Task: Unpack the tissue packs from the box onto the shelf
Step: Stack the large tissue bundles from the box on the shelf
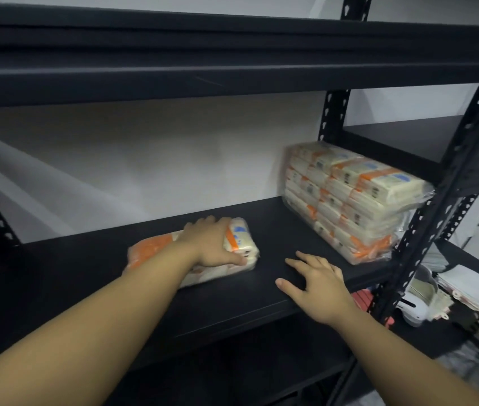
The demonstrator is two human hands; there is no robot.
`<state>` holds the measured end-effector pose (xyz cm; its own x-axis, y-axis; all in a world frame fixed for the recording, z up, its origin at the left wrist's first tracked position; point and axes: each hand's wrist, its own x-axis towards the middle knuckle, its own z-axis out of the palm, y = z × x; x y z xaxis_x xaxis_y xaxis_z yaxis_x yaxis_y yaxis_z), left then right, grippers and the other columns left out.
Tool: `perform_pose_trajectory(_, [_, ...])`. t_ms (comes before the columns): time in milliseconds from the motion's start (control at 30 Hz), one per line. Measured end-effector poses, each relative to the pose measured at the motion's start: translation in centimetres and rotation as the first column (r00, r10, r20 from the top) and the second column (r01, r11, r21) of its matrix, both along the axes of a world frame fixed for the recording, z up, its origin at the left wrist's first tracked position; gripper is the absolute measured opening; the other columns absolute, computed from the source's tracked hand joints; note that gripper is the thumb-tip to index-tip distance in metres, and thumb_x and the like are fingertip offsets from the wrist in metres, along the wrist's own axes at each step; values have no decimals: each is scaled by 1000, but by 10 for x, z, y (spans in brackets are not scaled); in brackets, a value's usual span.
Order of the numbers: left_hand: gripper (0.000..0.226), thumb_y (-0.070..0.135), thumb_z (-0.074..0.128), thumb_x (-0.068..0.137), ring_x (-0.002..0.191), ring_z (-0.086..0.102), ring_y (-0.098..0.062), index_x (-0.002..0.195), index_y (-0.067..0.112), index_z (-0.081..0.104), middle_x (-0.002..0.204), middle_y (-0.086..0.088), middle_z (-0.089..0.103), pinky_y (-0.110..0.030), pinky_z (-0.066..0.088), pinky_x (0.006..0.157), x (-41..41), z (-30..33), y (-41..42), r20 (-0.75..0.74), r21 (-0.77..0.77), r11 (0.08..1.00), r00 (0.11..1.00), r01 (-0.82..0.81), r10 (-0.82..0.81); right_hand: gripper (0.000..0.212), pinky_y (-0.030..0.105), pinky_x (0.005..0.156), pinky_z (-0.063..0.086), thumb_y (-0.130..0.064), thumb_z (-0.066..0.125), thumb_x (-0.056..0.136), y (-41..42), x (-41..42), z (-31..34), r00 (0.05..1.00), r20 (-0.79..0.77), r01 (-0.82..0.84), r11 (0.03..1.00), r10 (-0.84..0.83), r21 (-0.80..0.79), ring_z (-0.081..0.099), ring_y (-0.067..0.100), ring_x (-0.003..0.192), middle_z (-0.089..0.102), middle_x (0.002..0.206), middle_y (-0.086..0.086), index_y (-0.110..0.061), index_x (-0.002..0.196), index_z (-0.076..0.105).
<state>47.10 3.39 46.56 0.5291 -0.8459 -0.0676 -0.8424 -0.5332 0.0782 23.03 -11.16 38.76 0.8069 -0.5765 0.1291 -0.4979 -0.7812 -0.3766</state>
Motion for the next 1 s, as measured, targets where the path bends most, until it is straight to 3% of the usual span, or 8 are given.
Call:
perform_pose_trajectory(100, [123, 92, 63, 63, 139, 45, -30, 162, 33, 20, 155, -4, 44, -53, 34, 113, -19, 1, -24, -31, 15, 990, 990, 138, -137, 81, 38, 119, 19, -82, 50, 86, -5, -3, -1, 998, 55, -18, 999, 16, 29, 27, 8, 149, 38, 161, -15, -41, 155, 39])
perform_pose_trajectory(233, [123, 88, 66, 67, 151, 30, -28, 164, 29, 16, 165, -3, 29, -63, 12, 125, -22, 11, -14, -68, -35, 983, 981, 182, -184, 100, 42, 119, 23, -87, 55, 76, -7, 0, 10, 994, 106, -50, 994, 40, 93, 33, 12, 146, 43, 157, -14, -44, 160, 22])
perform_pose_trajectory(367, [121, 95, 57, 59, 150, 30, -25, 160, 37, 25, 162, 2, 33, -60, 18, 124, 5, 12, 35, -66, -62, 988, 987, 143, -147, 103, 47, 122, 26, -79, 69, 74, 1, 19, 23, 980, 166, -139, 971, 107, 196, 37, 12, 144, 43, 157, -17, -51, 159, 18])
perform_pose_trajectory(500, [118, 91, 65, 63, 155, 22, -27, 160, 42, 20, 168, -1, 19, -53, 25, 125, 22, -8, 97, -212, -175, 983, 977, -49, 11, 101, 43, 116, 42, -77, 76, 70, 10, 37, 19, 956, 278, -174, 940, 90, 294, 49, 3, 134, 53, 146, -24, -49, 155, 30])
perform_pose_trajectory(600, [122, 88, 72, 59, 143, 40, -23, 158, 35, 27, 157, 0, 31, -45, 41, 116, 22, -27, 131, -276, -332, 916, 952, -223, 132, 90, 33, 108, 50, -56, 84, 77, 17, 41, 15, 940, 336, -173, 928, 56, 330, 58, -3, 123, 63, 133, -24, -45, 153, 37])
perform_pose_trajectory(767, [115, 79, 81, 57, 127, 56, -20, 153, 34, 36, 144, 1, 52, -39, 50, 104, 15, -45, 146, -347, -436, 831, 917, -345, 198, 84, 9, 96, 49, -37, 89, 79, 26, 40, 14, 915, 403, -181, 921, 29, 345, 58, -16, 112, 67, 119, -25, -34, 151, 46])
perform_pose_trajectory(900, [103, 53, 94, 63, 111, 62, -11, 150, 28, 44, 132, 7, 64, -27, 48, 93, 20, -36, 126, -434, -551, 755, 895, -356, 104, 82, 21, 95, 56, -32, 91, 77, 28, 39, 29, 873, 487, -177, 918, -20, 355, 65, -8, 106, 70, 115, -23, -32, 149, 52])
perform_pose_trajectory(1000, [90, 41, 98, 62, 99, 65, -6, 136, 28, 48, 116, 12, 66, -20, 47, 79, 31, -19, 97, -492, -642, 651, 869, -404, 54, 79, 22, 92, 57, -33, 91, 78, 22, 36, 57, 815, 577, -143, 944, -59, 299, 67, -6, 104, 72, 116, -23, -37, 147, 53])
